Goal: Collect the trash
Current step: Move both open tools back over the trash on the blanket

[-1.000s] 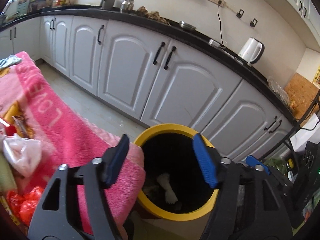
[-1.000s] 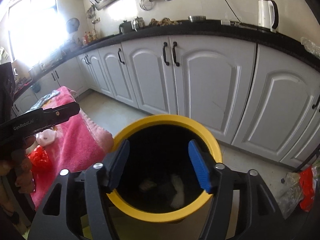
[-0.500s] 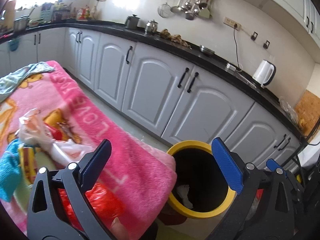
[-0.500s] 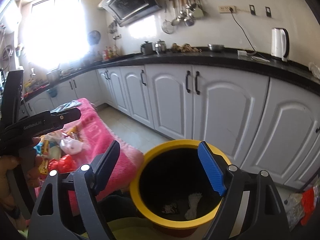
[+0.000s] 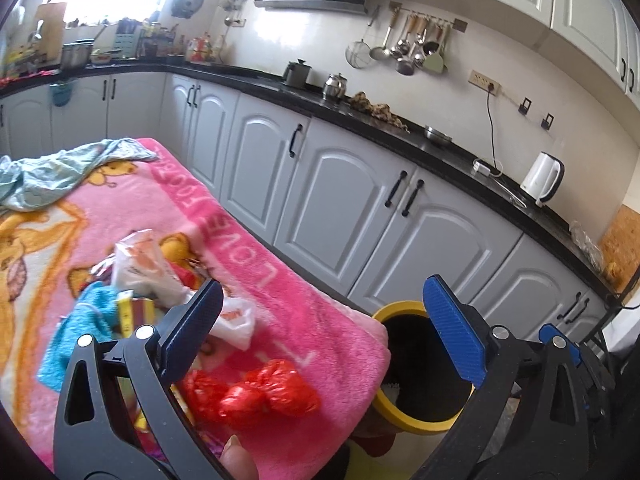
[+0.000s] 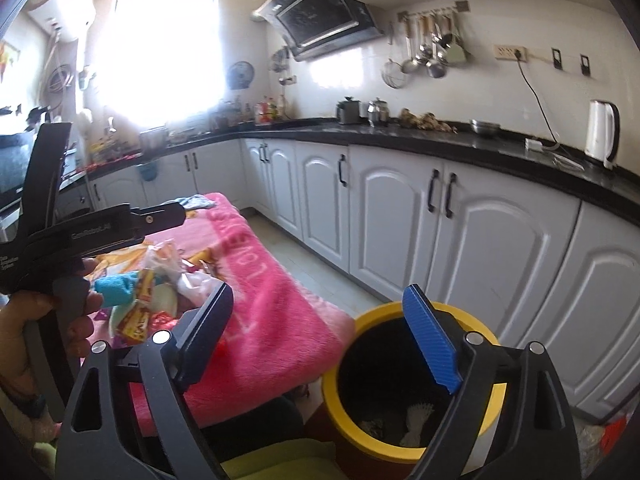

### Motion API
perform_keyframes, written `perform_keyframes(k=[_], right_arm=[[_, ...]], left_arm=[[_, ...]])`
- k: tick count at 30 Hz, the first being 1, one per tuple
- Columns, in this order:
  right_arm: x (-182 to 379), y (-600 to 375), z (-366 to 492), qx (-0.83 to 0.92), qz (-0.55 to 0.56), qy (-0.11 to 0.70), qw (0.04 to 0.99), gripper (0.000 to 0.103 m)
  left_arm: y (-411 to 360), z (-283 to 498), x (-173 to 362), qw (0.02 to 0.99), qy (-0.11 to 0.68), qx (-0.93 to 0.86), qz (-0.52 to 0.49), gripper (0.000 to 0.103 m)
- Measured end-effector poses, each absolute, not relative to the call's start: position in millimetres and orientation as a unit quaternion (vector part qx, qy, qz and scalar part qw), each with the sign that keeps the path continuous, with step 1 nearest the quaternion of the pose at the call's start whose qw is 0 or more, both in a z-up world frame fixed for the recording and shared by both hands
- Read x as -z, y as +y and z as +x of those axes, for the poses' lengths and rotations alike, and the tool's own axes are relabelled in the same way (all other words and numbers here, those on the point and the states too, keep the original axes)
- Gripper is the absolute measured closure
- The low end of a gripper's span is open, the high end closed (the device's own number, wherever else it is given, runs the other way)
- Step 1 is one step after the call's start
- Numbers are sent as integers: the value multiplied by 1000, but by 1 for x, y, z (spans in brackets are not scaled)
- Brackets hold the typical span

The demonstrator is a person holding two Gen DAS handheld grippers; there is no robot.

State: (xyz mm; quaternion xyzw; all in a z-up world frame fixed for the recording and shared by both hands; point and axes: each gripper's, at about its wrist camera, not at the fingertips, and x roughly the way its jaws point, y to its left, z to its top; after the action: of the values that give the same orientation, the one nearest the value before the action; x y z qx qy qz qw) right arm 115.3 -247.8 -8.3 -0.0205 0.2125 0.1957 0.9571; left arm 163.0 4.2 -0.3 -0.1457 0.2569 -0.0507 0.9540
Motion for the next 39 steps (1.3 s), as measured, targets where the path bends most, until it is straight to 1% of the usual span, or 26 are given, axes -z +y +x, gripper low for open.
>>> perform_keyframes(k=[13,17,19,28,39], right_arm=[[7,-201,104,-236,-50,213,947,18],[4,-189,102,-247,-56,209,944,18],[3,-182,100,-253,-58,207,943,15],[3,-148,98,-285,-73,209,933,15],[18,-109,104,-315,-86,231,917,14]], left_arm=[[43,136,-2,957,243,17,-154,11],[60,129,-1,957,242,2,-159,11],[67,125,-1,957,240,-6,-162,11],[111,108,1,954,232,-48,-182,11],[158,89,11,945,236,-97,-205,11]])
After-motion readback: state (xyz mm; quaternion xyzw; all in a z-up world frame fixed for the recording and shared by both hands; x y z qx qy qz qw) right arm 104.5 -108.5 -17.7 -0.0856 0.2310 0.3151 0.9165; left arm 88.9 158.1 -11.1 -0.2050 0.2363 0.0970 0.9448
